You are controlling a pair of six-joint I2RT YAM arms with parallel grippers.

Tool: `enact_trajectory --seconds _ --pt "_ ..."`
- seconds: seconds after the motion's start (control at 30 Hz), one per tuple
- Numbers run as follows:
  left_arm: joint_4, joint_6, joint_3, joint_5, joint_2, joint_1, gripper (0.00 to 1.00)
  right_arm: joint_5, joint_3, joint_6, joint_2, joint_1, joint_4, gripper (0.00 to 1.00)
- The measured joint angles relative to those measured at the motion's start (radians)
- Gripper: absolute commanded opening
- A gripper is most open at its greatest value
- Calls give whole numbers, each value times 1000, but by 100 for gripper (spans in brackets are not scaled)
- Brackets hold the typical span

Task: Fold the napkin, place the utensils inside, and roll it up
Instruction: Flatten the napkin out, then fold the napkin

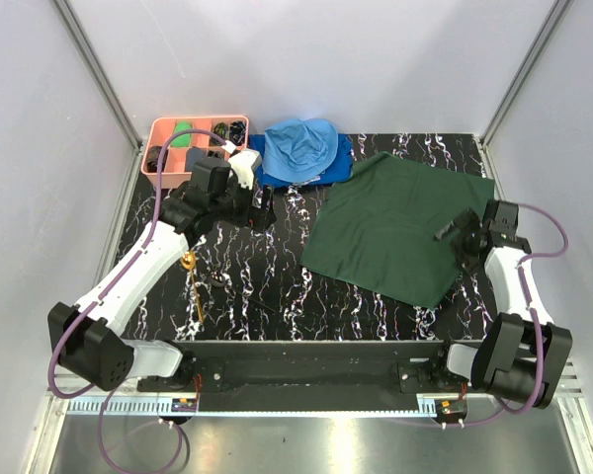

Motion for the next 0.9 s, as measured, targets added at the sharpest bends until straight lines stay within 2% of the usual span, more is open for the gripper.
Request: enact_trajectory --seconds 0.07,0.17,0.3,0.5,0.8,0.87,0.9 --pt "0 0 0 0 -1 0 98 19 -40 2 -16 -40 -60 87" --pt "4 -3 -2 1 -1 0 98 23 -54 -2 -6 -82 -122 79" --pt "6 -7 -12 4 -1 0 98 46 -54 -7 45 -128 -143 72" --pt "8 -8 -13 8 -1 0 98 84 -54 -14 134 -128 -153 54" --pt "10 -11 -13 12 -1 0 98 101 -54 -16 248 -128 -103 42" --pt "10 -12 -13 12 -1 0 98 102 -54 -18 269 -128 -90 34" --pt "10 -12 -13 12 -1 0 98 101 -53 -20 277 -128 -89 15"
